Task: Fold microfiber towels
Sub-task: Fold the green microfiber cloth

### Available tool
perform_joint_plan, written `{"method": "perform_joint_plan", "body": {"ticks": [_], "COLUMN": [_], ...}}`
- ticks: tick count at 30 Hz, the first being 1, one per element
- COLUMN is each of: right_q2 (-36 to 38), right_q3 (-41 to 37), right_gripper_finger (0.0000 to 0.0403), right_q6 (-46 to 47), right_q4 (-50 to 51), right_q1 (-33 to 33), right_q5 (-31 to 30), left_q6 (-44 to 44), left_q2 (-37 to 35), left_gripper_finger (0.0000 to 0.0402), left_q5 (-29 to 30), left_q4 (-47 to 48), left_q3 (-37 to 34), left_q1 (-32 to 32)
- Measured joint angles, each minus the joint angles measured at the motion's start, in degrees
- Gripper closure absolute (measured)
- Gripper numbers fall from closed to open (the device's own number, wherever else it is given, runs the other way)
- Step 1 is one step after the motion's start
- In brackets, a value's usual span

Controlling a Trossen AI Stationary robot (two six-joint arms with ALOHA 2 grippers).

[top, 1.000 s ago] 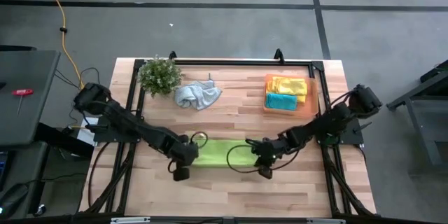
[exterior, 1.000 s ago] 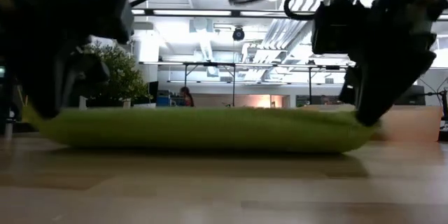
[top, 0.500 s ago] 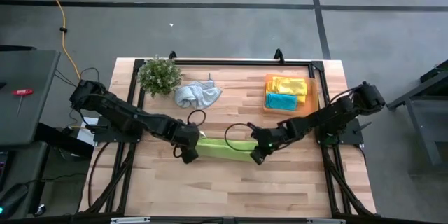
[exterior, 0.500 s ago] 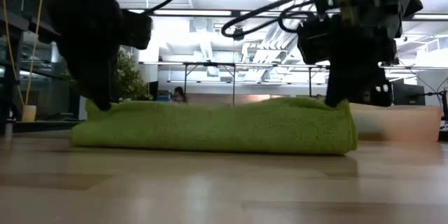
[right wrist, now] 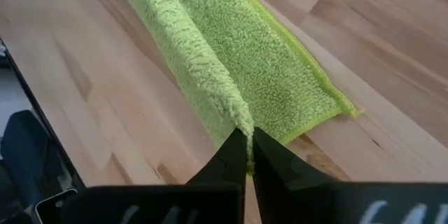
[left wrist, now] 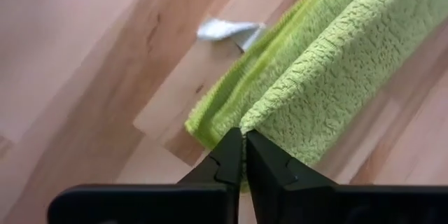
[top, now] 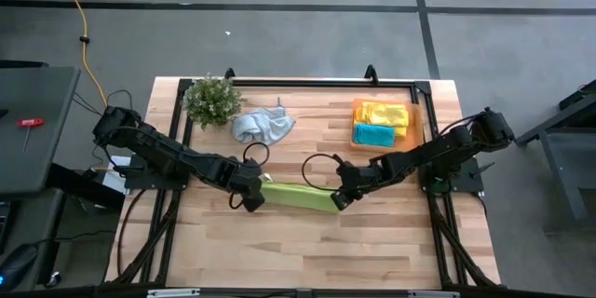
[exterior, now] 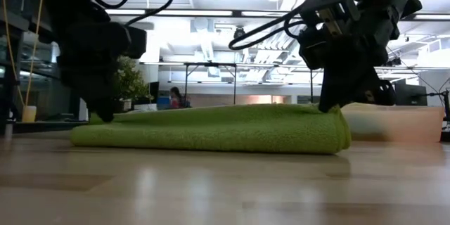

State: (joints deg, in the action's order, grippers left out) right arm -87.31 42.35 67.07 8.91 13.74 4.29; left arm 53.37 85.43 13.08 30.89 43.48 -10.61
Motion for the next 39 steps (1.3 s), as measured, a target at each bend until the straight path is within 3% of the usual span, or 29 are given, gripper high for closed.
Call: {"method": "perform_joint_plan", "body": {"ticks": [9, 17, 24, 32, 36, 39], "right_q2": [-0.02, -0.02, 3.75, 11.06, 10.52, 8.71], "right_q3": [0.02, 0.02, 0.00, 0.02, 0.04, 0.04], "right_gripper_finger": [0.0388, 0.0275, 0.0198, 0.0185, 0.0185, 0.0185], "right_q6": [1.95, 0.01, -4.96, -13.33, -14.92, -11.17], "right_q4": [0.47, 0.40, 1.22, 3.25, 5.14, 7.41], "right_q1": [0.00, -0.55, -4.47, -2.58, 1.83, 5.59], "right_q5": [-1.81, -7.73, -7.30, -6.32, -3.95, -3.33], "left_q6": [-2.52, -4.87, -8.50, -20.73, -25.62, -26.58], "left_q2": [0.00, -0.19, -6.46, -16.14, -17.19, -17.14], "left_gripper_finger": [0.0362, 0.0300, 0.0243, 0.0216, 0.0218, 0.0221], "left_q5": [1.27, 1.83, 5.63, 3.71, 2.12, 2.14], "left_q4": [-1.97, 1.67, 11.27, 9.35, 6.36, 2.89], "left_q3": [-0.04, -0.04, -0.06, -0.04, -0.01, -0.46], "left_q1": [0.89, 2.61, 5.25, 2.77, -1.12, -4.47]}}
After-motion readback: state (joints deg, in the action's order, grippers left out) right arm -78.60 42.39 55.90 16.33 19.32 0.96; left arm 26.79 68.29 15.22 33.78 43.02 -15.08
